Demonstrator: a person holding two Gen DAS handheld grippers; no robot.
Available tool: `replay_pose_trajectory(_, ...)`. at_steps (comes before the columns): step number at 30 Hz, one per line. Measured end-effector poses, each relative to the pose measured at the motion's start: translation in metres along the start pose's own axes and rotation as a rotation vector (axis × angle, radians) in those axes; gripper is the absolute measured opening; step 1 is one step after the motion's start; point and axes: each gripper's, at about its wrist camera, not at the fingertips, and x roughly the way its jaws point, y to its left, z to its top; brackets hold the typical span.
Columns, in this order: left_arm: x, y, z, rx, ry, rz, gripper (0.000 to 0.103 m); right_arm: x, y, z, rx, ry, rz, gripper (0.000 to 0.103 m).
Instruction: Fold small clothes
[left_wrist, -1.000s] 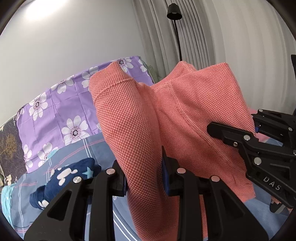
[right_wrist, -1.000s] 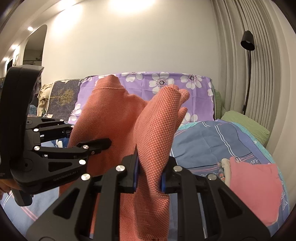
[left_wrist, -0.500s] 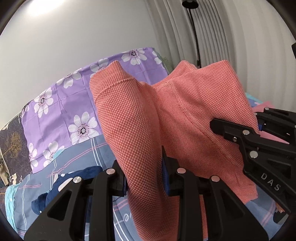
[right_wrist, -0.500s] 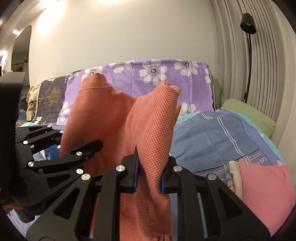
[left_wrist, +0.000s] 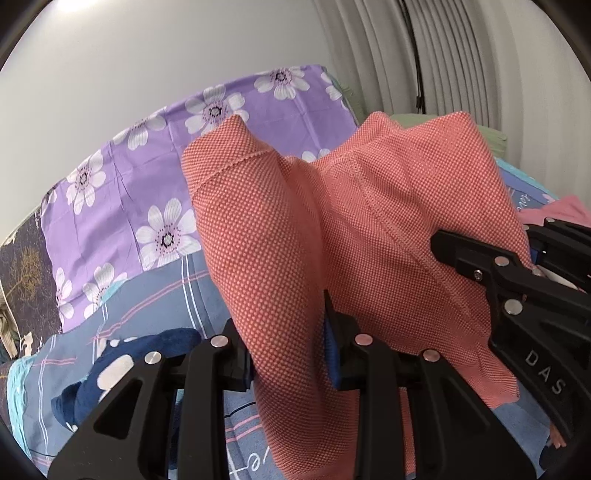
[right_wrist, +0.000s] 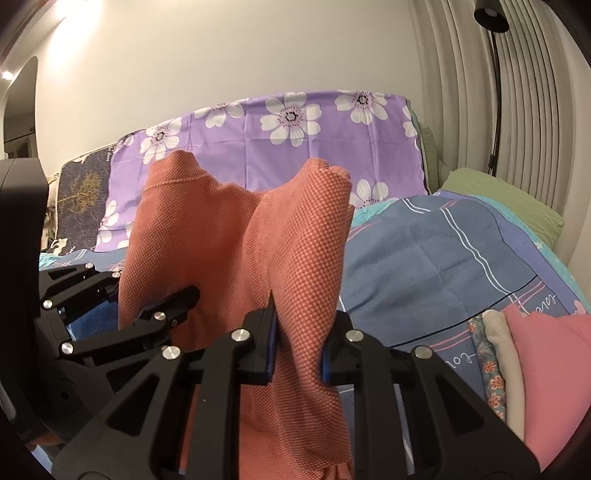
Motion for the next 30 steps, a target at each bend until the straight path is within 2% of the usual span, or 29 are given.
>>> replay_pose_trajectory(9, 0.019, -0.005, 0.001, 0.04, 0.029, 0.016, 0.033, 0.017, -0.003, -0.008, 0.02, 0.006, -0.038, 0.017)
replay_pose_trajectory(14, 0.027, -0.001, 0.003, 0.018, 0.027, 0.022, 0.036, 0.022, -0.004, -0.006, 0.019, -0.003, -0.047, 0.017)
replay_pose_trajectory(16, 0.032, 0.001, 0.002, 0.004, 0.033, 0.034, 0.04, 0.028, -0.005, -0.008, 0.033, 0.005, -0.046, 0.017)
replay_pose_trajectory(17, 0.035, 0.0, -0.001, 0.0, 0.04, 0.05, 0.048, 0.032, -0.005, -0.009, 0.036, 0.016, -0.047, 0.018)
replay_pose_trajectory(18, 0.04, 0.0, -0.005, 0.0, 0.057, 0.069, 0.054, 0.041, -0.006, -0.012, 0.038, 0.049, -0.056, 0.021)
replay_pose_trajectory(19, 0.046, -0.001, -0.011, 0.009, 0.088, 0.083, 0.055, 0.053, -0.009, -0.017, 0.044, 0.097, -0.076, 0.023)
replay_pose_trajectory(20, 0.056, -0.004, -0.022, 0.038, 0.138, 0.103, 0.055, 0.061, -0.011, -0.022, 0.051, 0.131, -0.09, 0.03)
replay_pose_trajectory(21, 0.063, -0.007, -0.032, 0.07, 0.178, 0.12, 0.055, 0.074, -0.015, -0.031, 0.059, 0.184, -0.116, 0.033)
replay_pose_trajectory(22, 0.072, -0.011, -0.046, 0.111, 0.228, 0.124, 0.055, 0.085, -0.019, -0.043, 0.064, 0.229, -0.144, 0.033)
replay_pose_trajectory(24, 0.078, -0.015, -0.064, 0.149, 0.273, 0.107, 0.055, 0.102, -0.026, -0.065, 0.068, 0.311, -0.186, 0.033)
replay_pose_trajectory(25, 0.075, -0.018, -0.074, 0.158, 0.246, 0.104, 0.055, 0.113, -0.034, -0.079, 0.104, 0.366, -0.175, 0.035)
replay_pose_trajectory(28, 0.066, -0.02, -0.083, 0.146, 0.213, 0.111, 0.051, 0.111, -0.045, -0.084, 0.172, 0.352, -0.16, 0.042)
replay_pose_trajectory(30, 0.063, -0.018, -0.083, 0.125, 0.219, 0.097, 0.048, 0.11, -0.04, -0.084, 0.145, 0.356, -0.184, 0.045)
